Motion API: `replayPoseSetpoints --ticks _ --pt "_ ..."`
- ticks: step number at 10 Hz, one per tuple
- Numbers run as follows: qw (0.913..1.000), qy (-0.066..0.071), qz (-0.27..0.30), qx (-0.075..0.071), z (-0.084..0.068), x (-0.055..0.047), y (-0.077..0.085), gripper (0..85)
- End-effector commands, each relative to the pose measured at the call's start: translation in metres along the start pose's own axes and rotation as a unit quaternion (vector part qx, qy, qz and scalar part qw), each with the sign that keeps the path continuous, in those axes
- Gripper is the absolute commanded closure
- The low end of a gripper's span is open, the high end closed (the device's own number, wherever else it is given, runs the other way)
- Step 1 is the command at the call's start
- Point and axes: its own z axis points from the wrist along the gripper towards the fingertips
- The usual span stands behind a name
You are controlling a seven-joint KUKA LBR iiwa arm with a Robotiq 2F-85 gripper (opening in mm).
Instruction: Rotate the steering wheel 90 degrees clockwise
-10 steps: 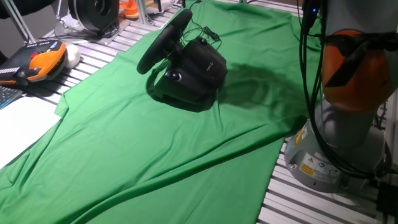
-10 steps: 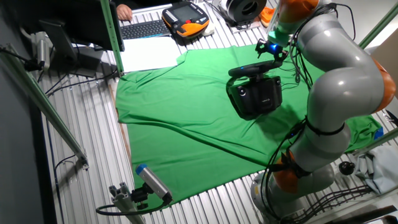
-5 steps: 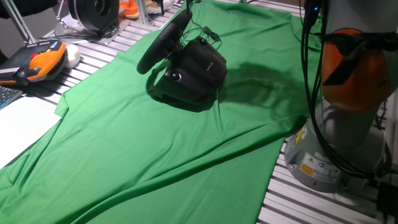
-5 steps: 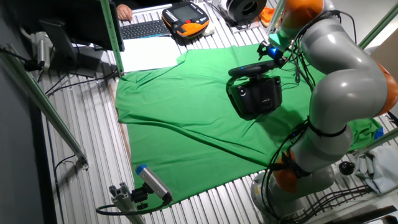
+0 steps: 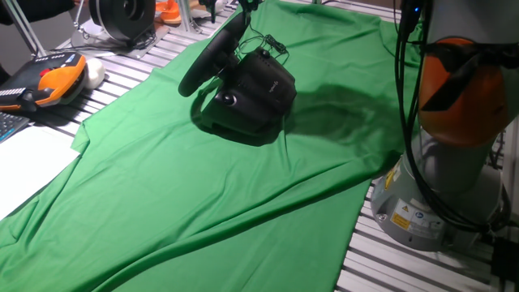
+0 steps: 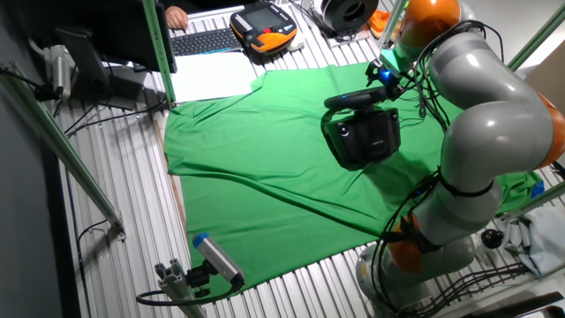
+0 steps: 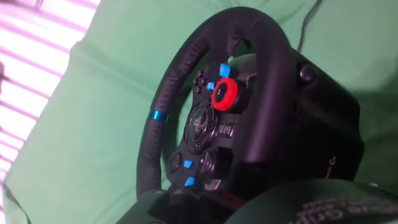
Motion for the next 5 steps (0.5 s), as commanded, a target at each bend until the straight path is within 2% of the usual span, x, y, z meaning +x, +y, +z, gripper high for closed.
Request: replayPoseSetpoints --ticks 1,5 --pt "0.9813 -0.023 0.191 0.001 0.0007 0.0009 0.0003 34.0" --pt "0.9815 -0.022 0.190 -0.010 0.0094 0.0015 0.0007 34.0"
